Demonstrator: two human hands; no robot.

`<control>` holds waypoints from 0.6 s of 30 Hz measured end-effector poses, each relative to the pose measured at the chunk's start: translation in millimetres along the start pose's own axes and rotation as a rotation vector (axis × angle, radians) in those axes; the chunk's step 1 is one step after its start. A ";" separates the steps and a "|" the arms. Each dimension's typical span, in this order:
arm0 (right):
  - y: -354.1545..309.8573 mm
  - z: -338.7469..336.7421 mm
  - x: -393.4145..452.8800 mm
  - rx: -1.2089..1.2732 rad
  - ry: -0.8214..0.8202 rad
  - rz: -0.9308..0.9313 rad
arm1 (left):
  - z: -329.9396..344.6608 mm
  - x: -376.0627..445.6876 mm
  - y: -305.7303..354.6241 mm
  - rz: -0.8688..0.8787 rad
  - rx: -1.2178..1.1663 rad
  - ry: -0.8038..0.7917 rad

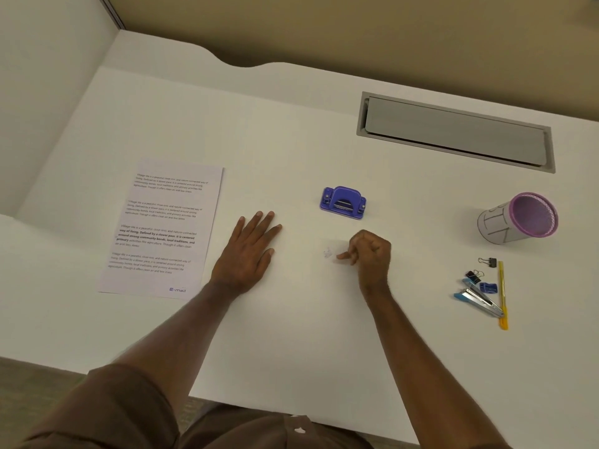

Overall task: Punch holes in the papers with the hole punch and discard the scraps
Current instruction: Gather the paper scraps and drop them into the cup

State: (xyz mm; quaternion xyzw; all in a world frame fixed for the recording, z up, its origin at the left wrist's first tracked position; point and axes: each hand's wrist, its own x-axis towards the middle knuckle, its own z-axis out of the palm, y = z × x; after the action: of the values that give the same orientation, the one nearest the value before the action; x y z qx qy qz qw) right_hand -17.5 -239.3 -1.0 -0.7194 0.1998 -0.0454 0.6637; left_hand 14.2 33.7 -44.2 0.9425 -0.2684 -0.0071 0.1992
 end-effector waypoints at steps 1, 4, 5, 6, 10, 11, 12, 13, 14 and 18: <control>0.7 -4.8 -2.7 -0.092 0.047 -0.013 | 0.4 -0.2 -0.4 0.001 0.002 0.003; 1.5 -13.8 -10.0 -0.549 0.022 -0.191 | 0.7 -0.3 -0.6 0.002 0.015 0.002; 1.7 -13.7 -11.5 -0.702 -0.046 -0.256 | 0.4 -0.2 -0.8 0.003 0.017 0.000; 1.6 -11.8 -12.2 -0.821 -0.124 -0.287 | 0.1 -0.1 -0.8 0.002 0.017 -0.003; -2.8 0.8 -11.9 -1.026 -0.285 -0.299 | -0.3 -0.4 -0.7 0.000 0.015 -0.006; -3.9 3.7 -11.6 -1.041 -0.306 -0.298 | -0.5 -0.3 -0.8 0.000 0.016 -0.008; -4.6 5.8 -11.5 -1.049 -0.323 -0.296 | -0.7 -0.2 -0.9 0.000 0.016 -0.010; -5.2 6.9 -11.1 -1.049 -0.338 -0.290 | -0.9 -0.1 -0.6 -0.001 0.015 -0.012; -5.7 7.1 -10.6 -1.042 -0.351 -0.280 | -1.1 -0.2 -0.3 -0.002 0.015 -0.012; -7.4 2.2 -7.3 -1.024 -0.361 -0.238 | -1.7 -0.7 0.6 -0.001 0.008 0.000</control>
State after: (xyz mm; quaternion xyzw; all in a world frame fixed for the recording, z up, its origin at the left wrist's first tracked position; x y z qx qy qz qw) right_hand -21.8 -234.4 7.4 -0.9640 -0.0034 0.1070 0.2434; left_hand 13.5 34.3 -42.4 0.9434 -0.2681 -0.0060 0.1953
